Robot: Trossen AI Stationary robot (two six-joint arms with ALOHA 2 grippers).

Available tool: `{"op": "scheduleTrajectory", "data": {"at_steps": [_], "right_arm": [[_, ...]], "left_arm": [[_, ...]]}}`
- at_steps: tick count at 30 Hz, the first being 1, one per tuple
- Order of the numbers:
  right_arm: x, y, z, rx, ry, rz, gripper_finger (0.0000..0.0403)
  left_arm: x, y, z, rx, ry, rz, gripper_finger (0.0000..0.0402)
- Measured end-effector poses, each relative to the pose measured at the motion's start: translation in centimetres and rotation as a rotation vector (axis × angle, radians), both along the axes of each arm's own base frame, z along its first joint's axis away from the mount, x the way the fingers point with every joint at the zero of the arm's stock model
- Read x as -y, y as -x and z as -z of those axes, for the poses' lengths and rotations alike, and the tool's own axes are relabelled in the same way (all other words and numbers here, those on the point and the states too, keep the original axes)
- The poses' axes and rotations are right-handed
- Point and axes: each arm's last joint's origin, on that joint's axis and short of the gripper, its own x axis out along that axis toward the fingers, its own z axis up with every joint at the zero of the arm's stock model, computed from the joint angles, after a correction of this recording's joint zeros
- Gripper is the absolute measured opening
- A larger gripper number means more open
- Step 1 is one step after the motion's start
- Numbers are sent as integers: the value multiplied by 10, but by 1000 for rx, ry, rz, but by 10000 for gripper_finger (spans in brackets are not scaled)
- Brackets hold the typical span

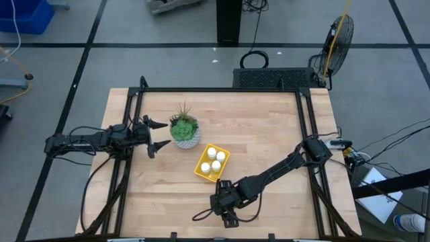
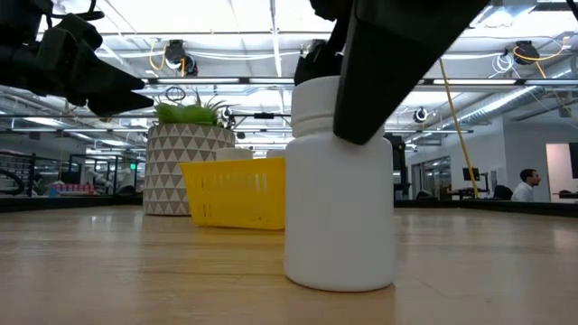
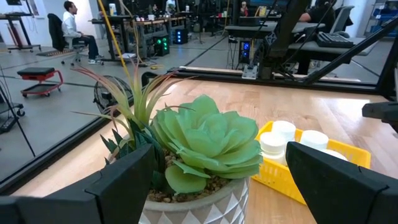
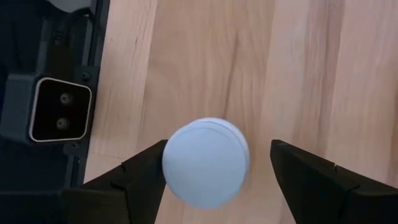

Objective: Pick and place pill bottles into a basket
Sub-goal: Put the white pill bottle into the yellow basket

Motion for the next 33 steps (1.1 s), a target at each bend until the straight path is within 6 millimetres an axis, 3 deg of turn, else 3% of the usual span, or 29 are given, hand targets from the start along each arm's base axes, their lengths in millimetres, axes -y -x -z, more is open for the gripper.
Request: {"op": "scheduleTrajectory", "data": {"at_steps": [12,17,23,28,33], "right_arm": [[0,-1,-1,12,-6,6,265],[0,-1,-1,12,-7,5,231],[2,-2,0,18,-24,2,153],[3,-3,11,67,-75,-31,153],[2,-5,9,122,-63,-61,153]], "left_arm": [[0,0,1,-5,4,0,365],[0,0,1,-5,4,0,365],[0,0,1,-8,4,0,365],[0,0,2,-17,10,-1,365],[0,0,2,-15,16,-2,365]]}}
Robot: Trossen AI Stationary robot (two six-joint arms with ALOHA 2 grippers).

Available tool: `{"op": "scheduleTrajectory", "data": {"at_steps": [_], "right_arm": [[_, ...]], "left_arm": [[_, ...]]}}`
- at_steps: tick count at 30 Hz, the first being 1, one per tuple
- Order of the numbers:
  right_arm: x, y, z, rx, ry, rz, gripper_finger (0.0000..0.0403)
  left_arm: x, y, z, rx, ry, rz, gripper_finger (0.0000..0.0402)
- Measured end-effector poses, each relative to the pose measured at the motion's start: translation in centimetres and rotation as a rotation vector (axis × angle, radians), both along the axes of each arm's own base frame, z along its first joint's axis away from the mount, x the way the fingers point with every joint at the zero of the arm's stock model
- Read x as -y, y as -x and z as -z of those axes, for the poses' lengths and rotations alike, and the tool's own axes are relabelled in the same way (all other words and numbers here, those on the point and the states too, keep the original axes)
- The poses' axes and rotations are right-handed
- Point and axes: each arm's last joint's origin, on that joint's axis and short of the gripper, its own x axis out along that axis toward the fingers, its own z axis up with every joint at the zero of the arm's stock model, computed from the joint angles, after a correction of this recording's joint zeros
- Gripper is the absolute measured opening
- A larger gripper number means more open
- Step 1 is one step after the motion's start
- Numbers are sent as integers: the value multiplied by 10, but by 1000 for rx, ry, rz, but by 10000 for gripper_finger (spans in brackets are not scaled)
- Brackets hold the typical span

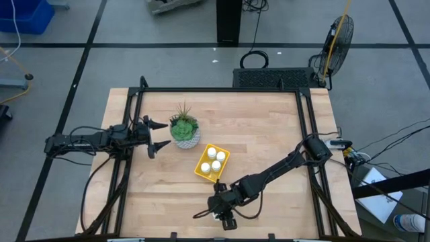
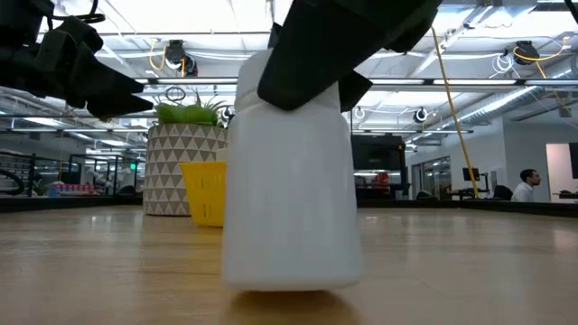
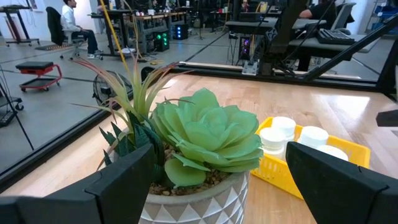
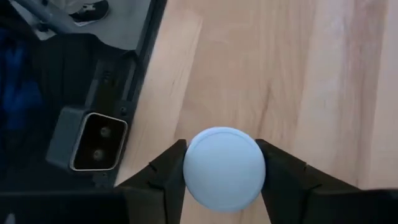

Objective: Pick and place pill bottles into a basket
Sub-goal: Put the white pill bottle into the yellow basket

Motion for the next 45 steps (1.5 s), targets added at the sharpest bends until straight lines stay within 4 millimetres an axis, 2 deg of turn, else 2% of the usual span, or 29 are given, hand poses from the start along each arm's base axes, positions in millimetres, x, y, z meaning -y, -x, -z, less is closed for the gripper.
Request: {"op": "scheduleTrajectory", "data": {"at_steps": [4,13,17,20,24,30,35,45], "right_arm": [[6,4,-15,36,51,7,153],[28,24,-93,244,162,69,153],[48,35,-125,308,216,130,153],[64,39,-136,307,241,174,153],[86,36,-139,292,255,222,153],[109,19,-120,228,250,228,153],[111,7,-105,216,236,199,153],[108,-3,-82,169,253,181,153]], "left_arm": [[0,0,0,0,1,0,365],[0,0,0,-3,4,-1,365],[0,0,1,-9,3,-2,365],[0,0,1,-5,3,-2,365],[0,0,0,3,3,-2,365],[0,0,0,2,2,-1,365],[0,0,0,2,2,-1,365],[0,0,0,2,0,-1,365]]}}
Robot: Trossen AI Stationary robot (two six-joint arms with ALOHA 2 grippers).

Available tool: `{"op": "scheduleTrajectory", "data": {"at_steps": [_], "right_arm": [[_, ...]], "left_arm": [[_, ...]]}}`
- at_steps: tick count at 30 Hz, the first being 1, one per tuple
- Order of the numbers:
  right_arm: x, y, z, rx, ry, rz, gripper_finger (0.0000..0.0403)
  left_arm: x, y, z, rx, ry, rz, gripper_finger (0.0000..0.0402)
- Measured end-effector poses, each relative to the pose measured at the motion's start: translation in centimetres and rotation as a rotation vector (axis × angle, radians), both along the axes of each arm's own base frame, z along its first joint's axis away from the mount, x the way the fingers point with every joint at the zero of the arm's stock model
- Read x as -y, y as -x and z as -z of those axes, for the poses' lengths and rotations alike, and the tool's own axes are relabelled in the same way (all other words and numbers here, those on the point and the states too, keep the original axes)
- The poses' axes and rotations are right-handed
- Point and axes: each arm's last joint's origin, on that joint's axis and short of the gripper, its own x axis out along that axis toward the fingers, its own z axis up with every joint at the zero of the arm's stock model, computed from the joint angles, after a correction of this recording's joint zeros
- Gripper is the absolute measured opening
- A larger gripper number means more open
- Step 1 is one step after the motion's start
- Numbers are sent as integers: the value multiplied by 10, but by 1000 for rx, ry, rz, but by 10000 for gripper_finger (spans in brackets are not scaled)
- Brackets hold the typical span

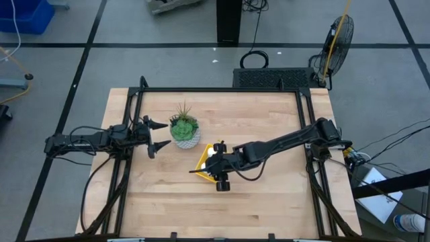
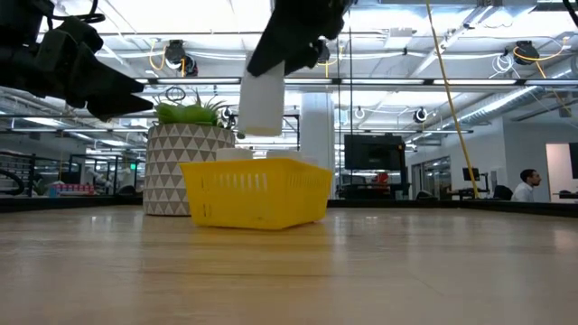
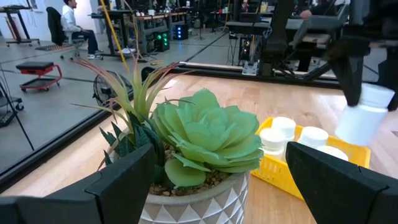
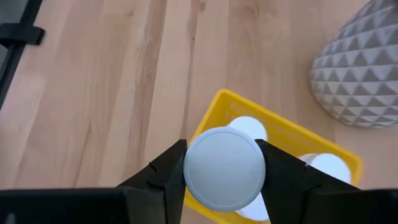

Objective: Pick and place pill bottles into a basket
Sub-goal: Put the white pill bottle into the yellow basket

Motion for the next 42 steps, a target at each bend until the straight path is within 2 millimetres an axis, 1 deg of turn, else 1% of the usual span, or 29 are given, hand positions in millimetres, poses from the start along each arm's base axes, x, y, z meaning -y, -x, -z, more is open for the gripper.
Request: {"op": "scheduleTrajectory", "data": {"at_steps": [7,18,27,38,42], "right_arm": [[0,5,26,-21,-26,-2,153],[1,7,37,-13,-57,2,153],[2,11,53,-13,-76,17,153],[4,10,57,11,-106,13,153],[6,12,62,-1,-109,23,152]], "left_arm": [[0,0,0,1,0,0,365],[0,0,0,0,2,0,365],[0,0,0,-1,2,0,365],[0,0,0,-1,2,1,365],[0,0,0,-1,2,1,365]]}}
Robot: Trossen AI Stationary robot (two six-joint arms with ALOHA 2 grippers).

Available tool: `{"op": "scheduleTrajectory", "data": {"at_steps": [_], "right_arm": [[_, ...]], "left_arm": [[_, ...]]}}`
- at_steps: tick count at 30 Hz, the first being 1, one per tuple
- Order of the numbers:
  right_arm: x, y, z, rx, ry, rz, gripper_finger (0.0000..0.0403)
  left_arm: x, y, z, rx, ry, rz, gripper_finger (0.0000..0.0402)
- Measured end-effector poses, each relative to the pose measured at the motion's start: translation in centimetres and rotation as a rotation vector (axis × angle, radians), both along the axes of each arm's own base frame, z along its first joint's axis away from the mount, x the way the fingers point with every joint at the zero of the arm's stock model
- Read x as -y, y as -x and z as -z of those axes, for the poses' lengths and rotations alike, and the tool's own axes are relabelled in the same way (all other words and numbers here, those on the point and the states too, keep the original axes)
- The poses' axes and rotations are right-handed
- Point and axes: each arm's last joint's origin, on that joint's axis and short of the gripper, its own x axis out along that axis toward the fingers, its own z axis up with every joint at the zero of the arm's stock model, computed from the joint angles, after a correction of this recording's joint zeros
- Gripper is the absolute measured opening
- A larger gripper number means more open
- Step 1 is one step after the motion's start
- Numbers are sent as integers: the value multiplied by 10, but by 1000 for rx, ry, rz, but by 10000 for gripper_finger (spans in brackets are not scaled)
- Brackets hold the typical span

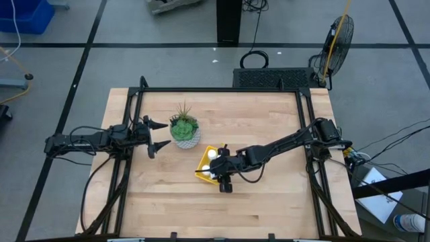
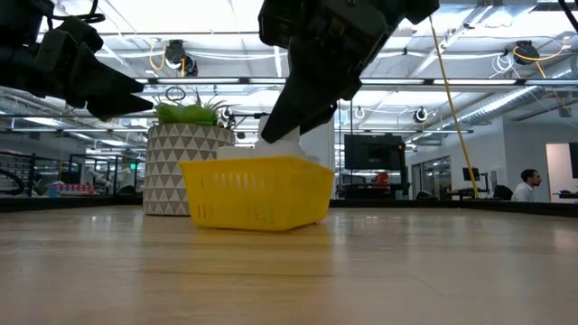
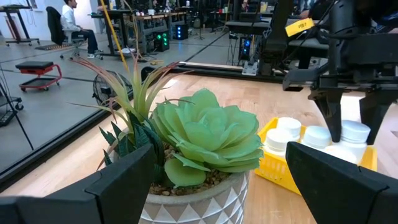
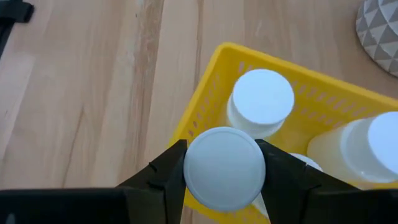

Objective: Pick and place pill bottles into a basket
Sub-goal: Put the white pill bottle into the yellow basket

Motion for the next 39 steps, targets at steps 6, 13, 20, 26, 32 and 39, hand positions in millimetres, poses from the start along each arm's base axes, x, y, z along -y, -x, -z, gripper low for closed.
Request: {"op": "scheduleTrajectory", "data": {"at_steps": [6,13,20,26,32,39], "right_arm": [[2,1,6,20,-30,0,152],[2,1,7,20,-33,3,152],[3,-1,9,24,-33,4,152],[2,-2,9,31,-36,3,152],[2,-2,9,33,-54,-11,152],[2,-2,9,33,-55,-12,152]], "left_arm": [[0,0,0,0,0,0,365],[0,0,0,0,-1,0,365],[0,0,0,0,-1,0,365],[0,0,0,0,-1,0,365],[0,0,0,0,-1,0,365],[0,0,0,-1,-1,0,365]]}}
